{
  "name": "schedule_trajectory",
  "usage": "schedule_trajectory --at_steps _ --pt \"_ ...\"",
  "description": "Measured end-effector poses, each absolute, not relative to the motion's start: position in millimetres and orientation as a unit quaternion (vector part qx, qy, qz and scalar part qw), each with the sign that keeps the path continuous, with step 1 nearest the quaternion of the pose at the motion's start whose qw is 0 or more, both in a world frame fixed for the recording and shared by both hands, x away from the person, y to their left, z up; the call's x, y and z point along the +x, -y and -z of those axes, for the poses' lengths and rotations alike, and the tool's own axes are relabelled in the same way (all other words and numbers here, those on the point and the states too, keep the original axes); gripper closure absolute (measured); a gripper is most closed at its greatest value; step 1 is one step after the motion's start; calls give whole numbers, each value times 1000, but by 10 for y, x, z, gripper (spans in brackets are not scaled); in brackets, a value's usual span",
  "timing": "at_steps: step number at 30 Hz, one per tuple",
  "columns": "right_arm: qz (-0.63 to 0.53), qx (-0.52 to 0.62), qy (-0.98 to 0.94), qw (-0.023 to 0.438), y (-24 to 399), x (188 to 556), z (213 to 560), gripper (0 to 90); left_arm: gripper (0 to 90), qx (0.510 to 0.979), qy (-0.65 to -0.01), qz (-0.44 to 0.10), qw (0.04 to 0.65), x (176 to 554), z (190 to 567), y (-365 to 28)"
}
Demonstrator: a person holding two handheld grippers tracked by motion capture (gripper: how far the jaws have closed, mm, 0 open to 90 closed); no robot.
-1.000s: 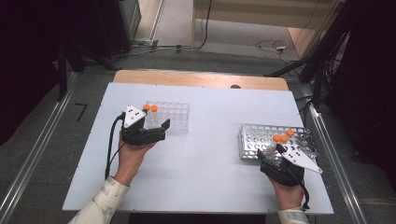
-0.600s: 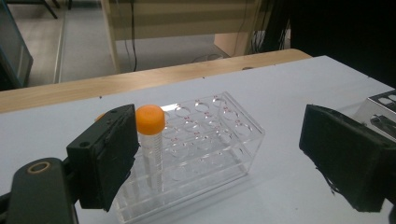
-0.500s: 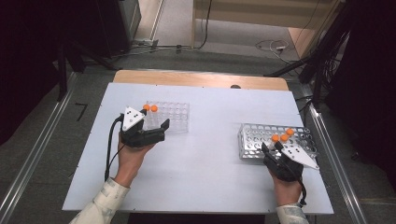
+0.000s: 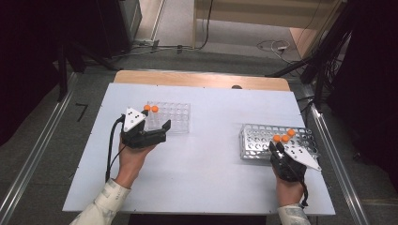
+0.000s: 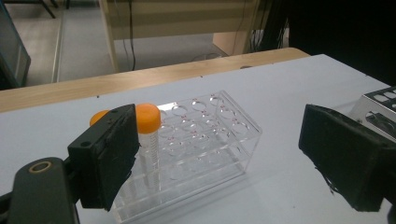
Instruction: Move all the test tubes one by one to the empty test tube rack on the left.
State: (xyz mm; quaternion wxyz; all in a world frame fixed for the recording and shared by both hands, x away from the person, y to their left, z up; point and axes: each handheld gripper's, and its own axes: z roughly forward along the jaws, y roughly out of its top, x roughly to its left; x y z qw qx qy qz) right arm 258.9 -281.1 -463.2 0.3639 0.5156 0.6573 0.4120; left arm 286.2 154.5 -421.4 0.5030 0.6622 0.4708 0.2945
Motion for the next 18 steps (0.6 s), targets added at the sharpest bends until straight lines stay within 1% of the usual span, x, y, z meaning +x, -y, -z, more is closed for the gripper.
schedule_trajectory --at_steps 13,18 --pt "-417 502 -651 389 2777 2518 4566 716 125 666 -471 -291 499 2869 4224 -1535" --pt "-424 501 -645 391 2785 2498 4531 718 125 666 -471 -291 500 2867 4225 -1531"
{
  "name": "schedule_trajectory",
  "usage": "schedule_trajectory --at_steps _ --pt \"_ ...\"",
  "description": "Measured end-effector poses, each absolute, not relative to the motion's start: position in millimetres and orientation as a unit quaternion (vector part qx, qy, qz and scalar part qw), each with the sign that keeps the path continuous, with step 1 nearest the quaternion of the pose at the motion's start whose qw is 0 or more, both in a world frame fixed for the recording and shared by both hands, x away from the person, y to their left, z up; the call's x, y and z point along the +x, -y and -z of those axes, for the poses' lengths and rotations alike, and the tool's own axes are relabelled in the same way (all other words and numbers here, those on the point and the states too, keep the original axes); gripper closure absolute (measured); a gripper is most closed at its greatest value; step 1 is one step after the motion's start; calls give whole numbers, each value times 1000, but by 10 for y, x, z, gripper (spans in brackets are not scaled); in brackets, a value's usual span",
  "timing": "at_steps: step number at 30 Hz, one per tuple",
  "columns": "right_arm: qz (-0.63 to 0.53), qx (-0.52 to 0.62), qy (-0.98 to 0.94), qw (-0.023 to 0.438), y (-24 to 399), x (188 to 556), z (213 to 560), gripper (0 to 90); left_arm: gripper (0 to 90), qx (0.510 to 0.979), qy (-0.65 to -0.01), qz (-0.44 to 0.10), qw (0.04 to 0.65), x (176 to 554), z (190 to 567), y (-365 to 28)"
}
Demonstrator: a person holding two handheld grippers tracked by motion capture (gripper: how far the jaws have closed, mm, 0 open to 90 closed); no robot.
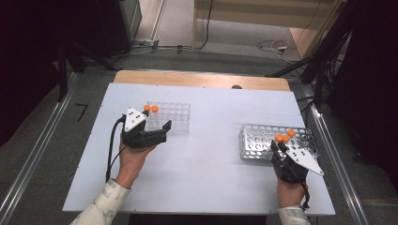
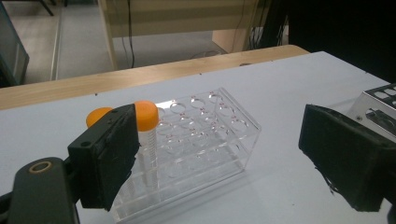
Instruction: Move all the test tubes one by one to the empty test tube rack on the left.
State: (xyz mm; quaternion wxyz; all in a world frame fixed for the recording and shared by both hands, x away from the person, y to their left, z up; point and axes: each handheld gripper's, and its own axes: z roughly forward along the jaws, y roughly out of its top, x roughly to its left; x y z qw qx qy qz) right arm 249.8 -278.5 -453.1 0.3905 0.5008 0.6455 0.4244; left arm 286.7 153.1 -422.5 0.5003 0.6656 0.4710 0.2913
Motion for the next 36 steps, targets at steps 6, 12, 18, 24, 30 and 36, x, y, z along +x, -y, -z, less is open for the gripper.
schedule_trajectory --at_steps 6,12,18,24,30,36 --pt "-432 492 -642 399 2782 2460 4473 718 125 667 -470 -291 499 2872 4231 -1526" --pt "-445 489 -632 405 2789 2402 4396 718 125 666 -471 -290 500 2869 4228 -1528" --pt "-461 480 -622 412 2797 2334 4323 721 125 667 -469 -290 500 2864 4226 -1522" --pt "-475 470 -621 411 2753 2260 4277 721 125 668 -468 -289 502 2859 4225 -1509" --pt "-488 452 -632 398 2640 2196 4269 721 125 672 -465 -289 499 2857 4228 -1496" --pt "-498 433 -646 384 2501 2146 4275 721 124 673 -464 -286 500 2852 4235 -1473"
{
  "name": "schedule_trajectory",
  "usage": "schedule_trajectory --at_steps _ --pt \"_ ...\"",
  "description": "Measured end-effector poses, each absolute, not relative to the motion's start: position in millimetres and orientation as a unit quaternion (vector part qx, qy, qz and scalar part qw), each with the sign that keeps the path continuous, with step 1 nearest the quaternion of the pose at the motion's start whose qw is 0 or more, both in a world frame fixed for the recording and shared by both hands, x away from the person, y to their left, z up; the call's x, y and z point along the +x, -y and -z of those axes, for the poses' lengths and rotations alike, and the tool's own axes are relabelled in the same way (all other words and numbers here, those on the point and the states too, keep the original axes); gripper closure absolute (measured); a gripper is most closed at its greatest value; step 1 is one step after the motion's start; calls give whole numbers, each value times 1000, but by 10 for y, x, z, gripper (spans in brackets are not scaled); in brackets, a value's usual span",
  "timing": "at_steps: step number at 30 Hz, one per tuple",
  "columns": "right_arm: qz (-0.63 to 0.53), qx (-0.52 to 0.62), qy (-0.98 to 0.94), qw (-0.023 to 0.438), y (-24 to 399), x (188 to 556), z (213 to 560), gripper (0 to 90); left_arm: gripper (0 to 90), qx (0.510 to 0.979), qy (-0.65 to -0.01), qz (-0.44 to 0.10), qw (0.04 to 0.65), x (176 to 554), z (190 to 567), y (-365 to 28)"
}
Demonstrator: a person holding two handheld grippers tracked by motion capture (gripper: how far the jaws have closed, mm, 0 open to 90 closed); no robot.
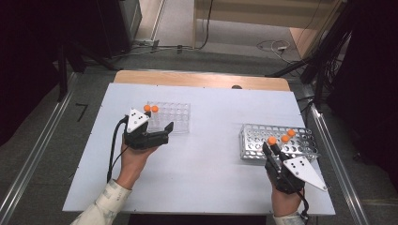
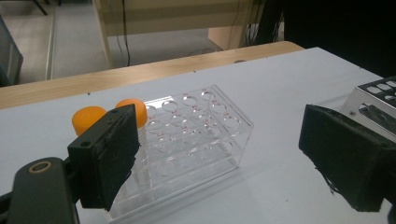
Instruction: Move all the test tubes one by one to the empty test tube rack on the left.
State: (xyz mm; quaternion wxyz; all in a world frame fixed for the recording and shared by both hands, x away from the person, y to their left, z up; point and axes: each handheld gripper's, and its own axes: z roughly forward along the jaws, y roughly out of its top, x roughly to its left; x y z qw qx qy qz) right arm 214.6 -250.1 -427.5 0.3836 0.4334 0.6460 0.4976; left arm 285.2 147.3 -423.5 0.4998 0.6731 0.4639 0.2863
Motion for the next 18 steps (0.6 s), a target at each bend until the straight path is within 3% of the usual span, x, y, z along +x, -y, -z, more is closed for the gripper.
schedule_trajectory --at_steps 18 --pt "-503 395 -694 331 2111 2189 4451 721 124 698 -438 -271 497 2788 4278 -1258"
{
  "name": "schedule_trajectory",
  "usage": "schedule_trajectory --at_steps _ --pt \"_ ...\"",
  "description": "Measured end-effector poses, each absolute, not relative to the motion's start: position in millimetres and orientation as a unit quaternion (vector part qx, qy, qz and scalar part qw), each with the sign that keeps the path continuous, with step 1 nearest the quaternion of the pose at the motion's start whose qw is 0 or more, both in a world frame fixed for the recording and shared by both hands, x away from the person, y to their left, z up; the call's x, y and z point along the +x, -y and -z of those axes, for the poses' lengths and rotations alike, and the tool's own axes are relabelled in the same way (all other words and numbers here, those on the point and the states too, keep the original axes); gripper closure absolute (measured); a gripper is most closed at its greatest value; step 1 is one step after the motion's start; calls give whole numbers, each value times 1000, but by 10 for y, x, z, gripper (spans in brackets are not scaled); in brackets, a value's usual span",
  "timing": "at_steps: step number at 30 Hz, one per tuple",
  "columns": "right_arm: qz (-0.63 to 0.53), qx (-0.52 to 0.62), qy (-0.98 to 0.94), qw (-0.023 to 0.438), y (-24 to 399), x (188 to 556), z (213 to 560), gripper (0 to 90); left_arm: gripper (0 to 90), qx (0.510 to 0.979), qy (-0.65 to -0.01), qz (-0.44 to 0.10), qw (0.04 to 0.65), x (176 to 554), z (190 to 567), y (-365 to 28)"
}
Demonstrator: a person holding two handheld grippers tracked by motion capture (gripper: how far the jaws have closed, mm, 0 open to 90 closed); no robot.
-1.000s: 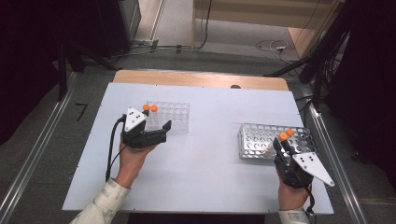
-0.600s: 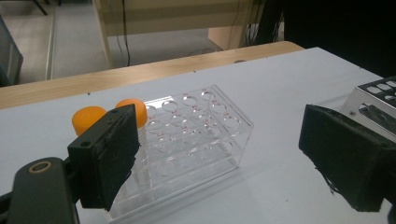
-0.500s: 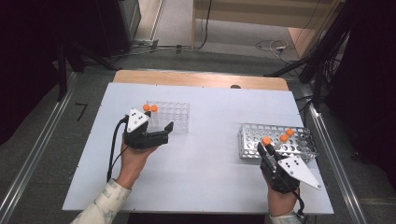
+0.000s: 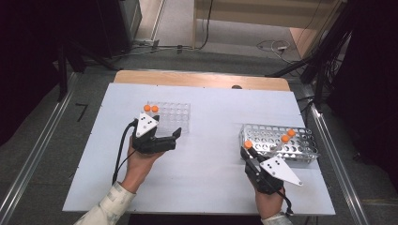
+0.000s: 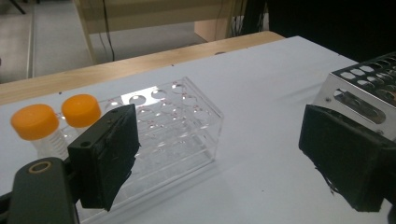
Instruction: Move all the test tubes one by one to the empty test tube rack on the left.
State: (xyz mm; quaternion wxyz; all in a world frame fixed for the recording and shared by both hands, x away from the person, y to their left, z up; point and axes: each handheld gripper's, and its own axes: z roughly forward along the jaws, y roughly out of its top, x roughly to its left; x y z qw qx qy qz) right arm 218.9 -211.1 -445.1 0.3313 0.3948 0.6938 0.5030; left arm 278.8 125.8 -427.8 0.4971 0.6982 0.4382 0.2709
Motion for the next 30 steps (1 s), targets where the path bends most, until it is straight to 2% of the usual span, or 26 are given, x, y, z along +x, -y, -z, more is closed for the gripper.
schedule_trajectory --at_steps 11,24,30 --pt "-495 373 -725 302 1870 2236 4555 721 124 714 -417 -251 503 2704 4315 -1067" --pt "-492 354 -744 279 1695 2220 4591 721 126 737 -361 -214 530 2461 4259 -728" --pt "-489 343 -756 269 1614 2211 4613 721 171 749 -337 -195 537 2385 4265 -611"
